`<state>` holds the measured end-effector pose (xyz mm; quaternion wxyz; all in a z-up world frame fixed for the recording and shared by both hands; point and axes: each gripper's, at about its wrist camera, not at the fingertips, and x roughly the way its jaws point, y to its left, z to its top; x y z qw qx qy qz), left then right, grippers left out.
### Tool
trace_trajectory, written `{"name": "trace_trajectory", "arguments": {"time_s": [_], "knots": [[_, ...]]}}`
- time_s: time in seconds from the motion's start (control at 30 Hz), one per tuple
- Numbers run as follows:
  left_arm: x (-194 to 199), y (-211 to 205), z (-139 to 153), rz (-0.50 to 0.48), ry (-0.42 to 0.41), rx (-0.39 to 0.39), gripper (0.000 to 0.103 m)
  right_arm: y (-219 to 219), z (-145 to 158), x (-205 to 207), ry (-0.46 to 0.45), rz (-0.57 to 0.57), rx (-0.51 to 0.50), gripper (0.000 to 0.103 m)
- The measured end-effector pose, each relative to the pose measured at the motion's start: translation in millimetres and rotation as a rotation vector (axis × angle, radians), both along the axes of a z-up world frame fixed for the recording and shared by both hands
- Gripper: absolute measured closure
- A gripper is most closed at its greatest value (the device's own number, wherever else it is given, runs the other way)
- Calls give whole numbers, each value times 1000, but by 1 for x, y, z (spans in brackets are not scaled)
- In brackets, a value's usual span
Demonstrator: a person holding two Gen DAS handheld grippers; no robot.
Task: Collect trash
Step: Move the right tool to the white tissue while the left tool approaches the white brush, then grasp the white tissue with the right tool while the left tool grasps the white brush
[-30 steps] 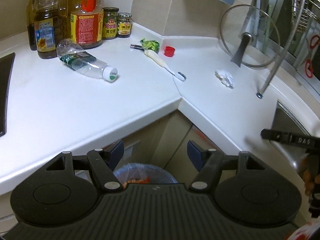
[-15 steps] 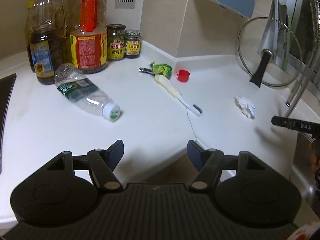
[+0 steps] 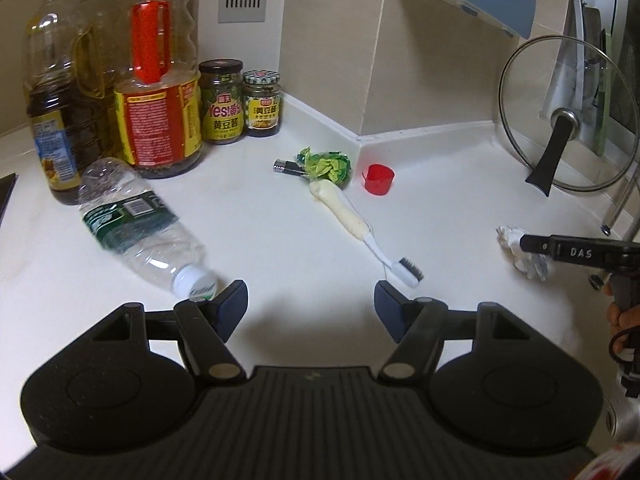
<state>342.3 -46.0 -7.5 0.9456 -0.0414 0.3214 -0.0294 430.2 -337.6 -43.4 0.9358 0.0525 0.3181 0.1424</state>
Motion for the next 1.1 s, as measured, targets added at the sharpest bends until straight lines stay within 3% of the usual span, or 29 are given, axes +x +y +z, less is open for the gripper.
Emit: {"name": "trace_trajectory", "arguments": {"time_s": [0.17,0.5,0.93,1.1], "knots": [[22,-14,-5,-10,6,7,36,1,-8,11,15,3,-4,47],[60,-41,-18,-23,12,21,37,0,-14,16,-10,34,-6,71],[109,-55,-33,20,27,58,37,-8,-3,25,-50,19,47,71],[126,-62,-41,36,47,94,42,-10,-4,23,-43,16,59,71]]}}
